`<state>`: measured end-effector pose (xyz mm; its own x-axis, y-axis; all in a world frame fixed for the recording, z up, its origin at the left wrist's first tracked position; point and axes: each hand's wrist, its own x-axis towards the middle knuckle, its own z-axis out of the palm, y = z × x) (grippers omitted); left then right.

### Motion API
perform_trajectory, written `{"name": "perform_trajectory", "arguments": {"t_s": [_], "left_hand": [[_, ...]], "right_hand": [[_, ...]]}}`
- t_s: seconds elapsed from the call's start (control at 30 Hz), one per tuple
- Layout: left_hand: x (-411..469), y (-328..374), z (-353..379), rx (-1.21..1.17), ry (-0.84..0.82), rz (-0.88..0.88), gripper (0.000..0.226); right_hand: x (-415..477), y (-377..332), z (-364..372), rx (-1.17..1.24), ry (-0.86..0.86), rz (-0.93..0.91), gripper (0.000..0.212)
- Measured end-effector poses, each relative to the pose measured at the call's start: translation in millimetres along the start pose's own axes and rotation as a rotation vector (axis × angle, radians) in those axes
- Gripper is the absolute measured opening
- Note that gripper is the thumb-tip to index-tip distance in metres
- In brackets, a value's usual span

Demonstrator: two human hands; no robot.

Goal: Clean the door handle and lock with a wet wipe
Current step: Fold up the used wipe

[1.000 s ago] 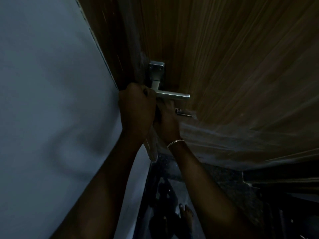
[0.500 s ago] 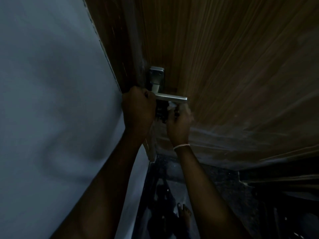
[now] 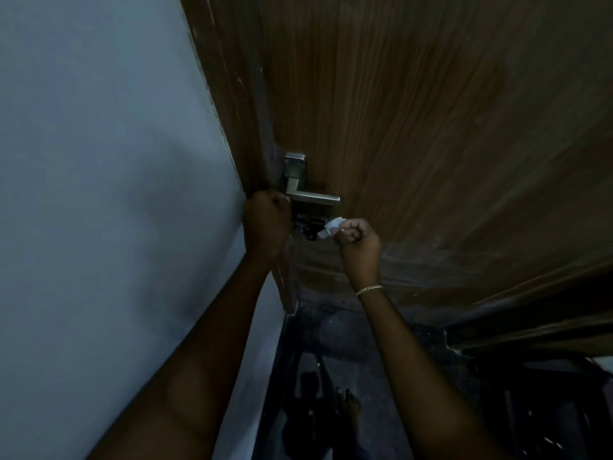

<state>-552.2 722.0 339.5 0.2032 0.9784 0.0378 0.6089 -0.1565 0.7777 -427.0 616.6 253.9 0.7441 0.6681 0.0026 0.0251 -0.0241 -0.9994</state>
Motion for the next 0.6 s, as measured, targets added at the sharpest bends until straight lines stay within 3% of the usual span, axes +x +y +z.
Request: {"name": "perform_trajectory", "arguments": {"t_s": [0.13,0.3,0.43,0.6], "left_hand": [[-37,-6,-16,-0.12,-0.08,0.026,0.021],[-88,-8,-43,-0.376,-0.397,0.0,0.041],[-124,-3,-65,-0.446,-0.348,0.098,0.027],[-163,11,-89,-0.371,-0.242,0.163,0.011]], "right_hand": [[-34,-39,-22,0.151,-0.106,0.068,0.021],[-85,-78,-42,0.137,-0.224,0.068,0.015],[-120,-100,-45,0.059,-0.335,0.001,0.013],[-150,-122,-54,-0.021,-0.373,-0.181,0.008]]}}
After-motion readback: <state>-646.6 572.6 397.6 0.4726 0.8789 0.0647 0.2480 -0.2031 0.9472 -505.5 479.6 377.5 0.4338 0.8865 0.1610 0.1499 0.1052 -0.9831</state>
